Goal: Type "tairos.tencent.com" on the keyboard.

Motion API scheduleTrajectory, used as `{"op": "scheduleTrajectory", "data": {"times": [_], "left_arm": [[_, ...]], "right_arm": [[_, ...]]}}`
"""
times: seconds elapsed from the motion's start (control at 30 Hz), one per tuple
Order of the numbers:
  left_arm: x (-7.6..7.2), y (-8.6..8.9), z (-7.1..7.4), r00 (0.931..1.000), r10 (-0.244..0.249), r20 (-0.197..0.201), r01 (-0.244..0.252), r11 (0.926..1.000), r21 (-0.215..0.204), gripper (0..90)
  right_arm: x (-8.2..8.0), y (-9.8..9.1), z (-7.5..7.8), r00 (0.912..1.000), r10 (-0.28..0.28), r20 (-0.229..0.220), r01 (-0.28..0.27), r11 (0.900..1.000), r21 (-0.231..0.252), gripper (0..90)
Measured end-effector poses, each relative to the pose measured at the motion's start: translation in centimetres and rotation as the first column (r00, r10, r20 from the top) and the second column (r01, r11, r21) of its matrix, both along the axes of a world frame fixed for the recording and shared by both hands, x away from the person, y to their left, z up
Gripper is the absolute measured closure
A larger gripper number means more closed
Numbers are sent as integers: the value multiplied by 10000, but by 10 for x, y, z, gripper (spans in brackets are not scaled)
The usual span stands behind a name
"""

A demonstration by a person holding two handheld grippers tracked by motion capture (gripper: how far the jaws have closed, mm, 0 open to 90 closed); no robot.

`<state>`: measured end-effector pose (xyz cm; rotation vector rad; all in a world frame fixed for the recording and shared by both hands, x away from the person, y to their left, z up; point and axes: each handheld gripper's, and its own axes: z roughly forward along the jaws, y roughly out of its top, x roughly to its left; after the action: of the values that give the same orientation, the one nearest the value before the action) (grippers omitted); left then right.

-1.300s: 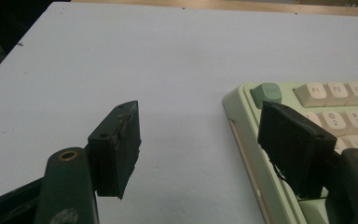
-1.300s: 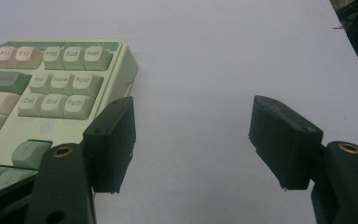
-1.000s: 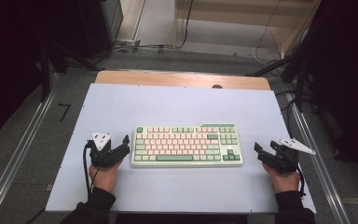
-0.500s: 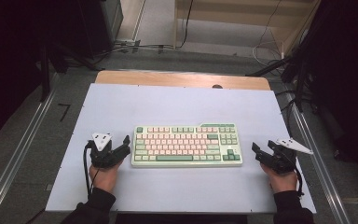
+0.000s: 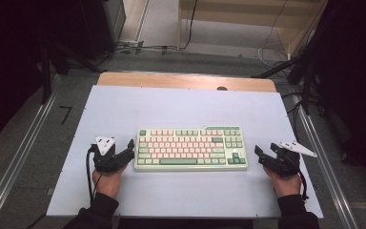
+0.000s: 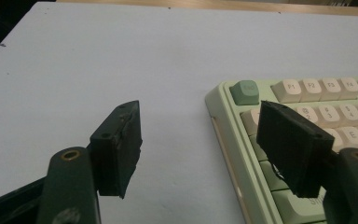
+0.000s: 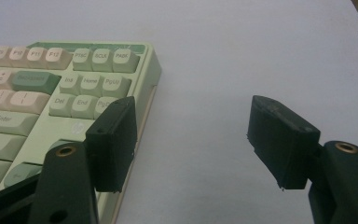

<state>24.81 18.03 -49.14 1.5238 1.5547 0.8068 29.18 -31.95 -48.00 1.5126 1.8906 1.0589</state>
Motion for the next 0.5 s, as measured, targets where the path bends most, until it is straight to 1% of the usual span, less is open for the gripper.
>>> {"op": "scheduleTrajectory", "data": {"times": [0.07,0.13,0.23,0.27,0.33,0.37,0.4,0.43,0.5], "left_arm": [[0,0,0,10000,-61,-78,60,9999,-98,332],[0,0,1,9999,-86,-86,86,9999,-102,341],[-1,-1,1,9998,-149,-101,147,9998,-163,367],[-1,-2,2,9998,-185,-93,183,9997,-145,392],[-1,-2,2,9997,-230,-80,228,9996,-167,422],[-1,-3,2,9996,-276,-71,274,9995,-182,422],[-1,-3,3,9996,-289,-52,288,9994,-198,453],[-1,-4,3,9994,-346,-38,345,9992,-183,465],[-1,-5,3,9993,-368,-15,368,9991,-189,507]], "right_arm": [[0,1,0,10000,62,-24,-62,10000,42,323],[0,1,0,10000,77,-48,-77,10000,51,330],[0,2,1,9999,162,-52,-161,9998,133,361],[0,3,1,9997,232,-6,-232,9996,140,411],[-1,4,1,9995,309,38,-310,9994,175,466],[-1,4,1,9995,309,38,-310,9994,175,466],[-1,5,1,9992,402,51,-403,9990,201,500],[-1,5,1,9990,448,77,-450,9988,193,571],[-1,7,2,9987,492,94,-494,9986,196,650]]}}
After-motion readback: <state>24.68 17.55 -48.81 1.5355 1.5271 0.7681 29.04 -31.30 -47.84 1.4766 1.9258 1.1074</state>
